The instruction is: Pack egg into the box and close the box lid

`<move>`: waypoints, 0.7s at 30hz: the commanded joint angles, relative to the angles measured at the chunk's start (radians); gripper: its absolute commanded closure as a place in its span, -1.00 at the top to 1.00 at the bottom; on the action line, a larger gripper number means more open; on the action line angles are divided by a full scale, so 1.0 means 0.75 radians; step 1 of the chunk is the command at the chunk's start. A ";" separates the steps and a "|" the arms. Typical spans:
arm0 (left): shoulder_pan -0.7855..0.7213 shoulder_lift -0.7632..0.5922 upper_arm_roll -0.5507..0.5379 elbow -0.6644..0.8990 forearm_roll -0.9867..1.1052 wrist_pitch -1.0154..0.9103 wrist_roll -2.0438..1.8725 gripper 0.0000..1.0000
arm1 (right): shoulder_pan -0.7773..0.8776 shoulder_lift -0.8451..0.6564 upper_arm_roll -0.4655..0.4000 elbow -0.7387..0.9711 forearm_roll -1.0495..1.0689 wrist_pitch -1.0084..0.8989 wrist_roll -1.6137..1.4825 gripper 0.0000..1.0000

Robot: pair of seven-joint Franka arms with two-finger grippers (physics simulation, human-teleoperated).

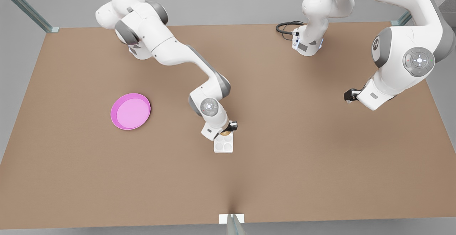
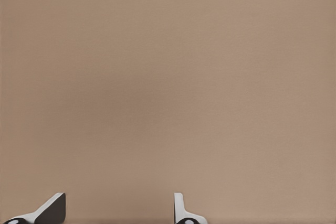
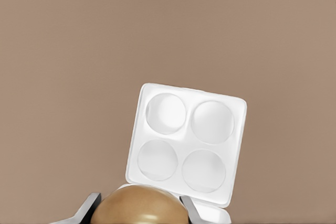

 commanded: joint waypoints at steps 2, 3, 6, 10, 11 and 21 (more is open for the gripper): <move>-0.001 0.000 -0.001 0.001 0.001 -0.003 -0.001 1.00 | 0.026 0.030 -0.030 0.033 -0.021 -0.025 0.664 -0.17; -0.001 0.000 0.001 0.001 0.001 -0.001 -0.001 1.00 | 0.028 0.034 -0.055 0.035 -0.021 -0.025 0.662 -0.17; -0.001 0.004 0.001 0.001 0.001 0.001 -0.001 1.00 | 0.026 0.063 -0.057 0.052 -0.029 -0.027 0.664 -0.14; -0.001 0.008 -0.001 0.001 0.001 0.003 -0.001 1.00 | 0.030 0.094 -0.057 0.064 -0.029 -0.025 0.664 0.76; -0.001 0.008 0.001 0.001 0.001 0.003 -0.001 1.00 | 0.038 0.098 -0.057 0.064 -0.029 -0.011 0.664 1.00; -0.010 0.132 -0.001 0.001 0.001 0.003 -0.003 1.00 | -0.771 -0.650 0.034 -0.019 -0.232 -0.843 -0.659 1.00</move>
